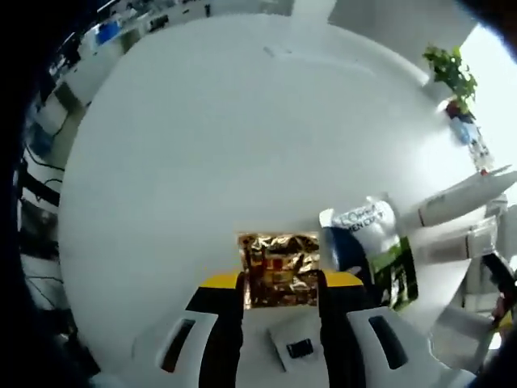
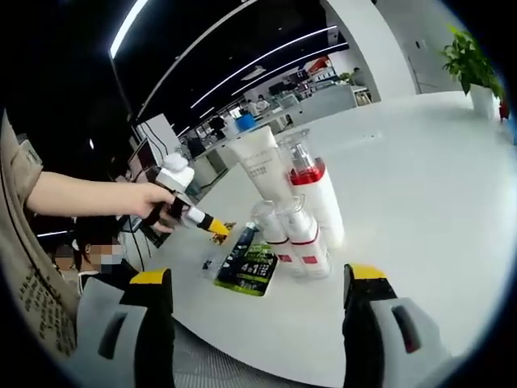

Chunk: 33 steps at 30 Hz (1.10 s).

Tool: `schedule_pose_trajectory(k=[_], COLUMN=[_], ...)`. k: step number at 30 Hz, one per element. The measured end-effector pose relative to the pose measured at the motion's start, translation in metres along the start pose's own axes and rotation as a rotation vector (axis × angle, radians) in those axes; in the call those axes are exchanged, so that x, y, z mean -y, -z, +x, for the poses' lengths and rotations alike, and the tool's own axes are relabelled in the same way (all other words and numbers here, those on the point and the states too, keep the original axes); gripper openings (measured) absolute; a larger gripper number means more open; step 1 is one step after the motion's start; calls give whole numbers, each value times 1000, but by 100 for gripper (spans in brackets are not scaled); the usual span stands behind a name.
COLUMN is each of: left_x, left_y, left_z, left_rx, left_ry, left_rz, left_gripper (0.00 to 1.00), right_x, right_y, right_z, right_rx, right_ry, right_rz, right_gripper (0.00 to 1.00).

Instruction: Arrange the skincare products in the storage area until every visible bottle or jar stands upright without overlapping.

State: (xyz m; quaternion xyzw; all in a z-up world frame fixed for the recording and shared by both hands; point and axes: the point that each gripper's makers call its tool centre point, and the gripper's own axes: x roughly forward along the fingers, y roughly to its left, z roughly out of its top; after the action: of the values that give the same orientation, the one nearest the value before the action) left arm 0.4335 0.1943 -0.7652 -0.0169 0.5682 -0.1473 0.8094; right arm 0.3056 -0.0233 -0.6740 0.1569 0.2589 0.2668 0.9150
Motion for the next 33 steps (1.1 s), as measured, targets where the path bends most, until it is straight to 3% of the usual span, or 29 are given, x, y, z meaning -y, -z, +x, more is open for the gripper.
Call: schedule_pose_trajectory(k=[5,12,16,33], left_x=[1,3,2,-1], left_y=[1,1,5,-2], left_z=[0,3,7,7], left_rx=[50,105,85,141], left_ry=[-42,-54,-80,-62], left_rz=[-51,-271,-209,-279], left_gripper=[34,34,35,36], right_x=[0,1,2,3], right_y=[-1,-2,-2,-1], right_z=[0,-1,-1,0], right_rx=[4,13,14,5], right_ry=[-2,1,3,11], right_rz=[3,16,21,23], right_gripper=[87,87,87,87])
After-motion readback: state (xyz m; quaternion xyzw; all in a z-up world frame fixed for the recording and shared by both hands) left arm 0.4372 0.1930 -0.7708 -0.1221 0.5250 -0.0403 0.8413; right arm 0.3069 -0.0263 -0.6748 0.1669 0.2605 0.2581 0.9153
